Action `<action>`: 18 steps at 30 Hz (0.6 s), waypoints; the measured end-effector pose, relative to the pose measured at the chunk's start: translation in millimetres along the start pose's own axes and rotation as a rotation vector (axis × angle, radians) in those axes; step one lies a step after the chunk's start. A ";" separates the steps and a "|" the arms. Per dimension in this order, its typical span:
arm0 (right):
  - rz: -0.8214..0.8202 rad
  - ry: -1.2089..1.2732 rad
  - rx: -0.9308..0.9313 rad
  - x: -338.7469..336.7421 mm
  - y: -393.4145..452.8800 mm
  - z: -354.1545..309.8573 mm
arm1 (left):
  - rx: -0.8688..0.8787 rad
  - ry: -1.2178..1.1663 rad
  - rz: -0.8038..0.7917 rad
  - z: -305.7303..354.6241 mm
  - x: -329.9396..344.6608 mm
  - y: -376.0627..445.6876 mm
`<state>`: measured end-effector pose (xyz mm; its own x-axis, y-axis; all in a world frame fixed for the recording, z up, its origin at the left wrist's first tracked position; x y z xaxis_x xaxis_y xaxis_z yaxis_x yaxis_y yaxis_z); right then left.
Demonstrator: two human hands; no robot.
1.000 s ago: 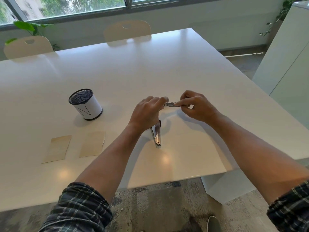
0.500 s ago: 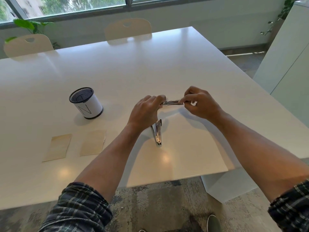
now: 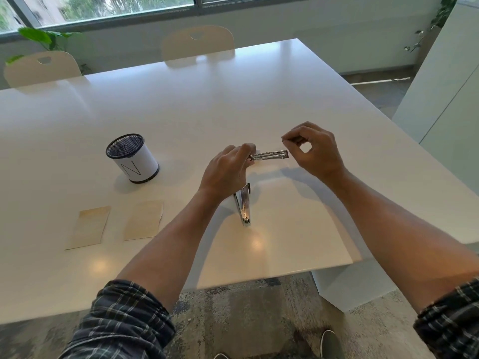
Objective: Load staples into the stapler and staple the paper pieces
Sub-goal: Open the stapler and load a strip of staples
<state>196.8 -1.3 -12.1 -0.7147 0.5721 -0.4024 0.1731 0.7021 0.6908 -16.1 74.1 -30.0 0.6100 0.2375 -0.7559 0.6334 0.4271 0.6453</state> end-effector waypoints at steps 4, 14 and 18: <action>-0.019 0.069 -0.004 4.3 5.3 -7.6 | -0.003 0.006 -0.015 0.1 1.2 0.1; -0.218 0.098 -0.083 27.9 5.7 -19.6 | 0.010 -0.003 -0.020 3.1 1.7 1.1; -0.262 0.036 -0.147 31.8 6.0 -22.0 | 0.010 -0.003 -0.023 1.9 1.5 0.0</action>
<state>160.2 11.8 -7.5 -0.7459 0.3623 -0.5589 -0.1186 0.7535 0.6466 -14.3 72.8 -31.0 0.5963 0.2253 -0.7705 0.6522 0.4237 0.6286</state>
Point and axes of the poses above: each hand's wrist, its own y-axis towards the middle knuckle, its own x-axis out of the palm, z = x × y, the point moved 3 cm from there along y, towards the middle knuckle, and after that the axes turned 6 degrees about y, right-handed, at the moved point
